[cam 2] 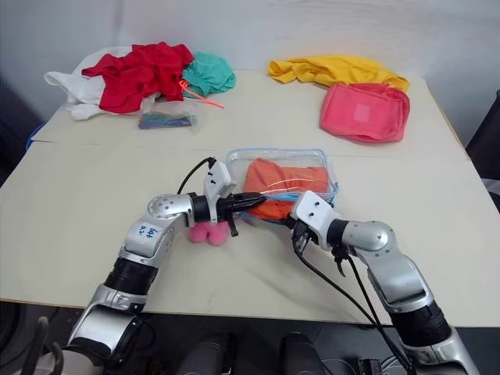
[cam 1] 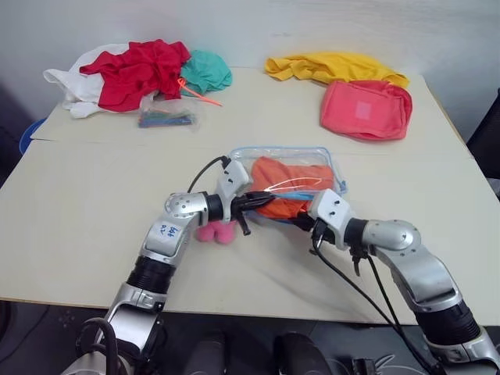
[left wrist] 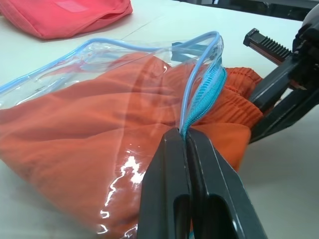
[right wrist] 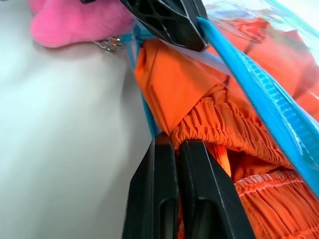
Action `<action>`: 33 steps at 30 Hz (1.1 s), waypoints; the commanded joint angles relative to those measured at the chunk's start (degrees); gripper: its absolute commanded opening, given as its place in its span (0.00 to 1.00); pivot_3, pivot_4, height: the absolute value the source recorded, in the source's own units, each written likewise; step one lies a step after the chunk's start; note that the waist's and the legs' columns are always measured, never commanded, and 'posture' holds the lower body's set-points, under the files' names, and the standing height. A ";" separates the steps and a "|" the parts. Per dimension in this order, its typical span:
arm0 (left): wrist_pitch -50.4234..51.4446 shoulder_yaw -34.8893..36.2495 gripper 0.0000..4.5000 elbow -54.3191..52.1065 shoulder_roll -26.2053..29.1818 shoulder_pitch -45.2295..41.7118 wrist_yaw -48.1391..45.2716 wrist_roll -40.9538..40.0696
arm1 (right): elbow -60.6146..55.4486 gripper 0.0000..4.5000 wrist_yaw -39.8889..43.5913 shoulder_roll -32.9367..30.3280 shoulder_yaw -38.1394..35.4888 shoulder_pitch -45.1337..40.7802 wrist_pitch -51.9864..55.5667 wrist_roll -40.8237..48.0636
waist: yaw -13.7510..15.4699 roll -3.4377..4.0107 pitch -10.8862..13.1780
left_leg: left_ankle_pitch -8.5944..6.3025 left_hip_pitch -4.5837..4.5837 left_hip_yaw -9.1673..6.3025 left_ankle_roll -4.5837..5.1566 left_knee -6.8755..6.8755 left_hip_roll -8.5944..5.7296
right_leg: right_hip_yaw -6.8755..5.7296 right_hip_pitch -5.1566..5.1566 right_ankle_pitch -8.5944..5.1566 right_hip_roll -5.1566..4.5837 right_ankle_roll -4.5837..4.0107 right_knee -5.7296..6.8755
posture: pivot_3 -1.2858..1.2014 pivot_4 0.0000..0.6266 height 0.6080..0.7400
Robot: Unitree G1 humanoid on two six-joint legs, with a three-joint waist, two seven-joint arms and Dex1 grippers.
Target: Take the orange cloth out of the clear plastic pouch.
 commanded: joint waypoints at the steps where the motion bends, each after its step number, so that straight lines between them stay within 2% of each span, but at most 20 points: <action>1: 0.01 0.62 0.00 -2.14 -0.06 0.17 0.50 -0.83 | 0.01 0.12 -3.05 1.27 -1.70 1.50 -0.59 -0.54 | 0.02 0.00 0.00 | 0.00 0.00 -0.01 0.00 0.00 0.00 | -0.01 0.01 0.00 0.00 0.00 0.00 | 0.52 0.24 1.00; 3: 0.11 0.56 0.00 -2.30 -0.05 0.21 0.42 -0.85 | 0.56 0.22 -4.00 1.27 -1.05 2.26 -4.94 -2.57 | 0.03 0.00 0.00 | 0.00 0.00 0.00 0.00 0.01 -0.01 | 0.00 0.01 0.00 -0.01 0.00 0.00 | 0.52 0.24 1.00; 4: 0.05 0.64 0.00 -2.10 0.03 0.10 0.28 -0.89 | -0.47 0.31 -3.55 0.80 -0.41 2.52 -5.37 -3.05 | 0.03 0.00 0.00 | 0.00 0.00 0.00 0.00 0.01 -0.01 | 0.00 0.01 0.00 -0.01 0.00 -0.01 | 0.52 0.24 1.00; 7: 0.11 0.78 0.00 -2.13 0.14 0.07 0.15 -1.02 | -5.92 0.54 -0.36 -2.08 1.12 3.71 -3.17 -3.12 | 0.04 0.00 0.00 | 0.00 0.00 0.01 0.00 0.01 -0.01 | 0.01 0.00 0.00 0.00 0.00 -0.01 | 0.52 0.24 1.00; 8: 0.16 0.78 0.00 -2.23 0.13 0.09 0.18 -1.05 | -7.88 0.59 0.95 -3.29 1.42 3.98 -2.53 -2.63 | 0.03 0.00 0.00 | 0.00 -0.01 0.00 0.00 0.00 -0.01 | 0.00 0.00 0.00 0.00 0.00 -0.01 | 0.52 0.24 1.00; 14: 0.42 0.92 0.00 -2.51 0.23 0.18 0.25 -1.16 | -17.17 0.59 2.49 -5.74 -0.56 2.01 5.98 1.22 | 0.05 0.00 0.00 | 0.00 0.00 -0.01 0.00 0.00 0.01 | 0.00 0.02 0.00 0.01 0.00 -0.02 | 0.52 0.24 1.00; 20: 0.81 0.61 0.00 -3.16 0.45 0.60 -0.06 -1.17 | -17.48 0.59 2.65 -3.58 -0.86 -0.90 10.34 6.70 | 0.06 0.00 0.00 | 0.00 0.00 -0.04 0.00 0.00 0.00 | -0.02 0.04 0.00 0.00 0.00 -0.05 | 0.52 0.24 1.00; 25: 0.55 0.75 0.00 -2.73 0.54 0.47 -0.15 -1.09 | -10.93 0.59 -0.36 -2.60 2.36 -1.73 6.56 2.13 | 0.00 0.00 0.00 | 0.00 0.00 -0.04 0.00 0.01 -0.01 | -0.02 0.05 0.00 -0.01 0.00 -0.05 | 0.52 0.24 1.00; 29: 0.82 0.49 0.00 -3.22 0.23 0.54 -0.01 -1.18 | -2.61 0.59 -5.61 1.45 4.62 -4.82 2.05 -3.08 | -0.09 0.00 0.00 | 0.00 0.00 0.00 0.00 -0.01 0.00 | 0.01 -0.01 0.00 0.00 0.00 -0.01 | 0.52 0.24 1.00; 33: 1.15 0.51 0.00 -3.81 0.25 0.94 0.00 -1.34 | 0.00 0.59 -8.65 4.26 5.00 -6.85 1.46 -5.61 | -0.06 0.00 0.00 | 0.00 -0.02 -0.01 -0.01 0.00 0.00 | -0.01 -0.04 0.00 -0.01 0.00 0.00 | 0.52 0.24 1.00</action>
